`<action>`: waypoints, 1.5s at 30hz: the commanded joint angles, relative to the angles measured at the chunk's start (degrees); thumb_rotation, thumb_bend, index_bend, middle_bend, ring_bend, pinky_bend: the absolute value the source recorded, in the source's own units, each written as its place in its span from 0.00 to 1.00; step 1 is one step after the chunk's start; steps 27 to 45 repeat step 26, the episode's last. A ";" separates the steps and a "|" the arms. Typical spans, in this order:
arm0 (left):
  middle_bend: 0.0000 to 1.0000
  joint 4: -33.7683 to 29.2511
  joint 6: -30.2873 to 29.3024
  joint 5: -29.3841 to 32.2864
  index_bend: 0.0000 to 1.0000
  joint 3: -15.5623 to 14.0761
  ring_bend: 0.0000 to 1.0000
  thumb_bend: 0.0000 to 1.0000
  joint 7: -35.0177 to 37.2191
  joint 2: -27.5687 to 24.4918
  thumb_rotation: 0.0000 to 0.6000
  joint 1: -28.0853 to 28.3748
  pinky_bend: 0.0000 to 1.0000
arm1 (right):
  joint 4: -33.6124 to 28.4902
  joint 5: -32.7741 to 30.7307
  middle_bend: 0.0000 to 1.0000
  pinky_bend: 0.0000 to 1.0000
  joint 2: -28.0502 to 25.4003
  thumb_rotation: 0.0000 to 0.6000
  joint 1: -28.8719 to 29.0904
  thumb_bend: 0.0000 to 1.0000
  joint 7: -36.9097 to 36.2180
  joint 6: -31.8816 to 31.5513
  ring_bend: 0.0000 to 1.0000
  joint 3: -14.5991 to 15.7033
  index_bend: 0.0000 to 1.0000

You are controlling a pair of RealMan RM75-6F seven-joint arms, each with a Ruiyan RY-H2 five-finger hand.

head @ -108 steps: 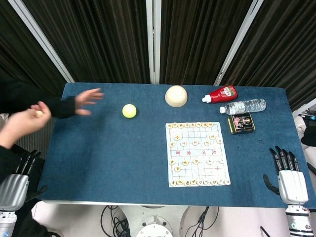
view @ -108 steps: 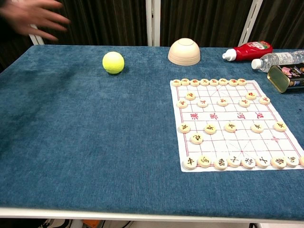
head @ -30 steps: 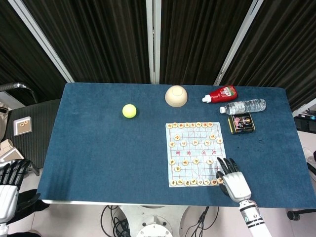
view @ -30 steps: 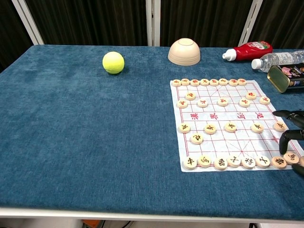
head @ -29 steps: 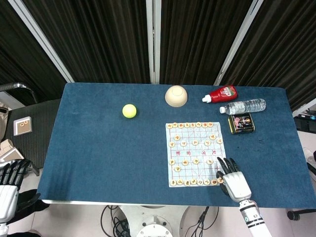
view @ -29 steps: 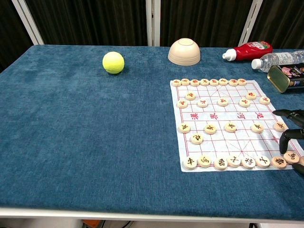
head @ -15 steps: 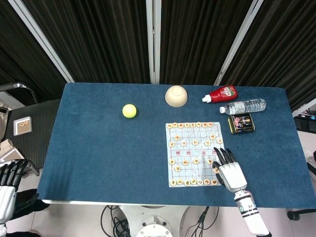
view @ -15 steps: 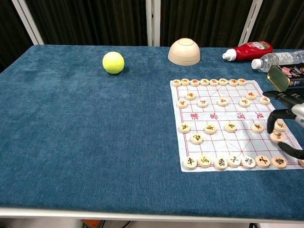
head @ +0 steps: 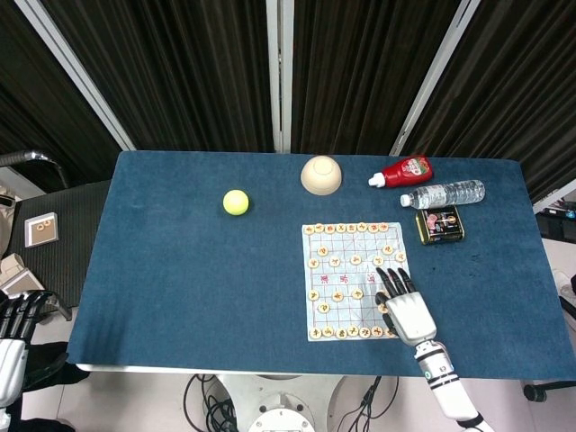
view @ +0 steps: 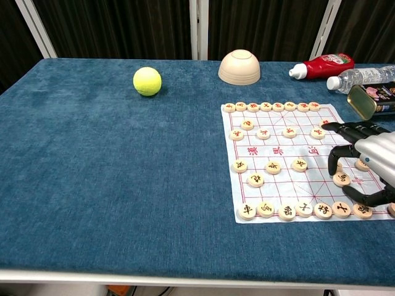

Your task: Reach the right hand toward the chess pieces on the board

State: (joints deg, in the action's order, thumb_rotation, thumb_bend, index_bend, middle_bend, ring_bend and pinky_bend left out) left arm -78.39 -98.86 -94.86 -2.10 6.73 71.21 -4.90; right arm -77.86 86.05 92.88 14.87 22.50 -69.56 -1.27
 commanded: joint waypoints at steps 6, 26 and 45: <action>0.02 -0.24 -0.01 -0.21 0.03 0.03 0.00 0.12 -0.21 -0.12 1.00 0.07 0.02 | -0.45 -0.04 0.00 0.00 -1.11 1.00 -0.48 0.30 -0.80 -1.23 0.00 0.48 0.40; 0.02 -3.80 2.47 -0.49 0.03 0.45 0.00 0.12 -3.39 -1.57 1.00 1.80 0.02 | -10.34 1.80 0.00 0.00 -19.91 1.00 -12.91 0.27 -9.37 -21.00 0.00 3.06 0.00; 0.02 -3.80 2.47 -0.49 0.03 0.45 0.00 0.12 -3.39 -1.57 1.00 1.80 0.02 | -10.34 1.80 0.00 0.00 -19.91 1.00 -12.91 0.27 -9.37 -21.00 0.00 3.06 0.00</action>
